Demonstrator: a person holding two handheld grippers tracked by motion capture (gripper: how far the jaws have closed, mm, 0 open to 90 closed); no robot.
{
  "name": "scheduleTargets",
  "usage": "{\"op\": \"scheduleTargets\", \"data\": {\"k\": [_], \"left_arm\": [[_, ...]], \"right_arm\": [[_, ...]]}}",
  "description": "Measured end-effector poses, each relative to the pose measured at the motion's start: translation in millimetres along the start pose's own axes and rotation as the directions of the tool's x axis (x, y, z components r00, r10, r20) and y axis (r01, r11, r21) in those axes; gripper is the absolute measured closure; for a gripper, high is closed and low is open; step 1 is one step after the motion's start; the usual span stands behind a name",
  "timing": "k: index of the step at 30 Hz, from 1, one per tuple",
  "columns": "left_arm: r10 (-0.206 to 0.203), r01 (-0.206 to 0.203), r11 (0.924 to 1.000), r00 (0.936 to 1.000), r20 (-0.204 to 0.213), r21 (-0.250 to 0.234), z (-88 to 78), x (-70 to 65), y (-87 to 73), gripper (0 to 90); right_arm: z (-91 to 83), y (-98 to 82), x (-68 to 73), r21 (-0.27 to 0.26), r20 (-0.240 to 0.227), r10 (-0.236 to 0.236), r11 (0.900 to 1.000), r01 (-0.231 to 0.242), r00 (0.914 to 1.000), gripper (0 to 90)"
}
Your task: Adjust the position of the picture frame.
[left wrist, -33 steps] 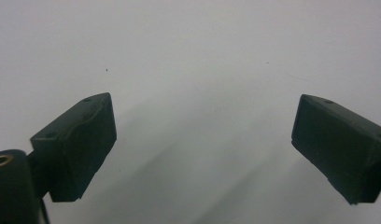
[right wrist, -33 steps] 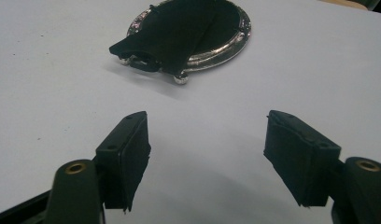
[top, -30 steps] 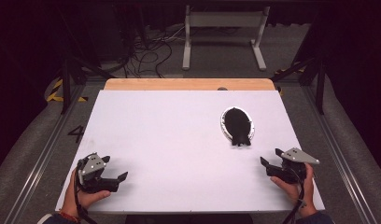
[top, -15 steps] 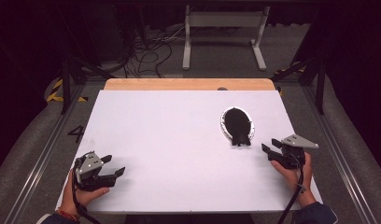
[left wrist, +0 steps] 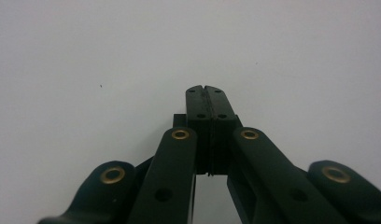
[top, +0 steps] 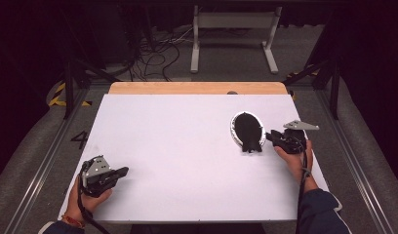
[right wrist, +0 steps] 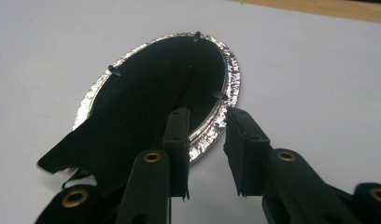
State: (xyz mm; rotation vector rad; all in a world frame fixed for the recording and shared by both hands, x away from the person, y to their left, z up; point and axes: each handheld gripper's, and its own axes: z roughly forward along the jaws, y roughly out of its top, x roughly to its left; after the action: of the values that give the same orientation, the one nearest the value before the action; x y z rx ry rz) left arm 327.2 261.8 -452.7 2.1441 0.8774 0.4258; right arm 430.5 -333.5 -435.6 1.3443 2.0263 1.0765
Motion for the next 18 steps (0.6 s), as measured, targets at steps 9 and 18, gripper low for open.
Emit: {"op": "scheduleTargets", "data": {"k": [9, 18], "left_arm": [[0.002, -0.002, 0.9999, 1.0, 0.007, 0.01, 4.6, 1.6, 1.8, 88.4], [-0.007, 0.007, 1.0, 1.0, 0.003, 0.004, 10.0, 5.0, 4.4, 88.0]], "right_arm": [[24.8, 5.7, -6.6, 0.05, 0.007, 0.022, 0.999, -0.023, 0.9997, 63.7], [37.1, 7.1, -21.3, 0.064, -0.045, 0.114, 0.992, -0.111, 0.9925, 62.4]]}}
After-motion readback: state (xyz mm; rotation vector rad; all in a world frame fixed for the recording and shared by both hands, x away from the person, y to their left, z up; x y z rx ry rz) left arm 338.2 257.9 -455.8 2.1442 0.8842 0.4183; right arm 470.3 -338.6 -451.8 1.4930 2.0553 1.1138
